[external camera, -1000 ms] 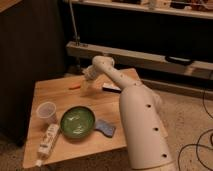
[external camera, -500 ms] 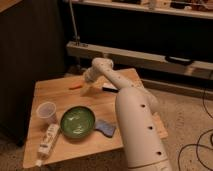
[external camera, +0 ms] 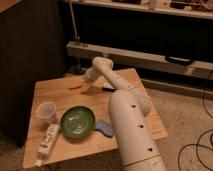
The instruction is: Place the pepper in the ceramic bowl
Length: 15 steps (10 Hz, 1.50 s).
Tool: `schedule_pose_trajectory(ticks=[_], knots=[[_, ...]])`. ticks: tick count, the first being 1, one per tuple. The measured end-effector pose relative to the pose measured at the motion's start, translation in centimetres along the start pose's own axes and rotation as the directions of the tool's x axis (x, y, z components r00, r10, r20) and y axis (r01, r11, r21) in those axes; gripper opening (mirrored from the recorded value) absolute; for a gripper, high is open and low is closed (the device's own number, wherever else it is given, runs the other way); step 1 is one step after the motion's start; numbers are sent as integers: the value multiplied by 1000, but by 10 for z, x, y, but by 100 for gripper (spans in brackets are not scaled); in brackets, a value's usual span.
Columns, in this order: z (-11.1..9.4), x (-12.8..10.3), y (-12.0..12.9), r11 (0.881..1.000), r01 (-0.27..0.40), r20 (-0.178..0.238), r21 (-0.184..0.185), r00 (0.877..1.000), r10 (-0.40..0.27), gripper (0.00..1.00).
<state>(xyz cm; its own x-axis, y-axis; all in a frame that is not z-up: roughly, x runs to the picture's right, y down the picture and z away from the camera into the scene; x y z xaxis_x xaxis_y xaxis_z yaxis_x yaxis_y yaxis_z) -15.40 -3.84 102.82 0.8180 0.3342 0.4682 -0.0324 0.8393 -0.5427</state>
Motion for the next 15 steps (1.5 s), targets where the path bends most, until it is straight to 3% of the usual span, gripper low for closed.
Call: schedule_pose_trajectory(ticks=[2,3,4,7,9,11,12,15], knots=[[-4,-1,3,1000,14,-2,-20,1000,-14,9],[-17,-1,4,1000,20,1,-19,1000,-20,1],[-29,-1,4,1000,23,2,-16,1000,-23,0],[-102,17,23,999,34,9,-6,999,-34,0],[-153,46,54,999,37,9,0,999,-37,0],[-186,60,87,999,49,22,1,999,-49,0],[-205,61,117,998,64,35,-2,997,-63,0],[-216,40,185,993,115,63,-37,992,-113,0]])
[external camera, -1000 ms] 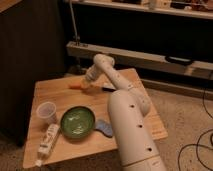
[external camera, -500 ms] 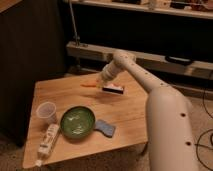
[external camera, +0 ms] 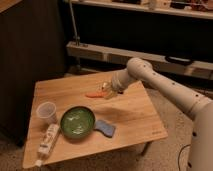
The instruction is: Place the pepper in the ceramic bowl
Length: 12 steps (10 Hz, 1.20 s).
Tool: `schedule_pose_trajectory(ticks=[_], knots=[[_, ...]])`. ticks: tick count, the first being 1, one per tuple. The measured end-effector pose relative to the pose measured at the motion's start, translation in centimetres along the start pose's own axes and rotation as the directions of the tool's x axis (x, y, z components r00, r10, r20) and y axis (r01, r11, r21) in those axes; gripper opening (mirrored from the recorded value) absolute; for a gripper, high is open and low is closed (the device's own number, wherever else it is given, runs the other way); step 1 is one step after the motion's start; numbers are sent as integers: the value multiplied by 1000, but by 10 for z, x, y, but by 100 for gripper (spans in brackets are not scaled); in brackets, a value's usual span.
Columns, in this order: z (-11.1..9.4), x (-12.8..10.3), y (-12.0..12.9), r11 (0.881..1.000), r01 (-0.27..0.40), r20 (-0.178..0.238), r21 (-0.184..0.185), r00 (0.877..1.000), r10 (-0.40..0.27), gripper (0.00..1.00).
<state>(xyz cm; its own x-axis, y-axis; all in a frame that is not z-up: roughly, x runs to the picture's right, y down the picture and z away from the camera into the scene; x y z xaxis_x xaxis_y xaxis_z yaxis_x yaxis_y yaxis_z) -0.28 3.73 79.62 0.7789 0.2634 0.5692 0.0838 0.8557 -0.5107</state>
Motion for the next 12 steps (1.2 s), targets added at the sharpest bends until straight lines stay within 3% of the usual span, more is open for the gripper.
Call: schedule_pose_trajectory(ticks=[5,8,9,12], knots=[[33,-58,79,989,93,52,-112,995,-88,0],[60,-77,99,978,116,77,-173,992,-104,1],[66,-76,99,976,114,75,-186,992,-102,5],[91,-69,98,972,86,64,-221,995,-73,37]])
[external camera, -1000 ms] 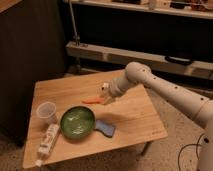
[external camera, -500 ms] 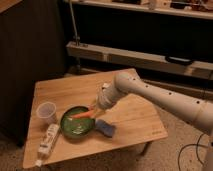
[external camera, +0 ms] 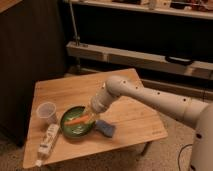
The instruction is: Place the pepper in the ceramic bowl
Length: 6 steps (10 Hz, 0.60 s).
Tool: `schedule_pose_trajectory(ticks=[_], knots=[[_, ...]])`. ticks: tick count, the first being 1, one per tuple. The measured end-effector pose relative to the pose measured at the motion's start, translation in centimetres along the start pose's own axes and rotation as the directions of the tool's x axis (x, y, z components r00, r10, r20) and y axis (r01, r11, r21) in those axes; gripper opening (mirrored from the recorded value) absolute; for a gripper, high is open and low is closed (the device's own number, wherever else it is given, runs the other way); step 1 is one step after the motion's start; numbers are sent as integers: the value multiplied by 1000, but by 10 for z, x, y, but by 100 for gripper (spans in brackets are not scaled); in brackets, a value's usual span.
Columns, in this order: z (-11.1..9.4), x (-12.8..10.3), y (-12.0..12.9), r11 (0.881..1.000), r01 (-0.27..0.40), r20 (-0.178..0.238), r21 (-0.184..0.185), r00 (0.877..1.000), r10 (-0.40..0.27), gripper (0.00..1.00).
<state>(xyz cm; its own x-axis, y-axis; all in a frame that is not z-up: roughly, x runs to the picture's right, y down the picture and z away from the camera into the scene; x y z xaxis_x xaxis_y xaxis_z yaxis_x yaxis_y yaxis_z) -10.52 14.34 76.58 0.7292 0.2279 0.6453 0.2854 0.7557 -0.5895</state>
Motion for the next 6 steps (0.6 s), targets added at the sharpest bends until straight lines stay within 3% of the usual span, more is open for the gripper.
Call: schedule_pose_trajectory(ticks=[4,6], knots=[[23,3,-8,999,-27,-2,-32,1000,27,77],[30,6,-10,998,-40,-5,-47,999,40,78]])
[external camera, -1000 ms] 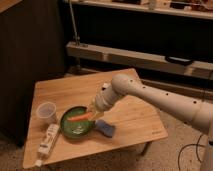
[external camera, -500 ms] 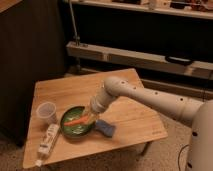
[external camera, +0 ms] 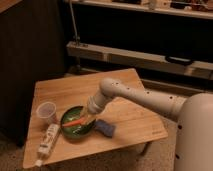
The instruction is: Place the pepper in the ceramic bowl
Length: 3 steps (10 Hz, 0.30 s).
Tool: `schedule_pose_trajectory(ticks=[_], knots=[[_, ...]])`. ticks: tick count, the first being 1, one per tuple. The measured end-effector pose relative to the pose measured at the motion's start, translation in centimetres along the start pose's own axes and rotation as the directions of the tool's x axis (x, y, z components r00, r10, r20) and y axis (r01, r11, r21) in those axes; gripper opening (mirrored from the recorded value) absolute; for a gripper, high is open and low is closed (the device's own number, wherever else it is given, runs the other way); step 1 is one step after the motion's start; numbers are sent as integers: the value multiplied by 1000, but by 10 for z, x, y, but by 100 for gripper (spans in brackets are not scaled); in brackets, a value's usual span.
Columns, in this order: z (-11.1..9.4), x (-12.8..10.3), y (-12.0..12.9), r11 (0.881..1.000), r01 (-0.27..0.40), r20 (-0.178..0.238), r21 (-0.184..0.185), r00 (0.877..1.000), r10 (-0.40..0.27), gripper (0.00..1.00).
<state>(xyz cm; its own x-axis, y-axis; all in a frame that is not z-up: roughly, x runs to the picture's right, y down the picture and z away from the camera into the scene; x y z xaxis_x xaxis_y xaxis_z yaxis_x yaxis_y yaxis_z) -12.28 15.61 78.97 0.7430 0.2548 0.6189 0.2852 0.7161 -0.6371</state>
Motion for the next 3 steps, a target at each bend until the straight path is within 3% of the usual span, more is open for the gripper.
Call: schedule_pose_trajectory(ticks=[3], knots=[[-1,1,0,1000,-3,-1,1,1000,3,78]])
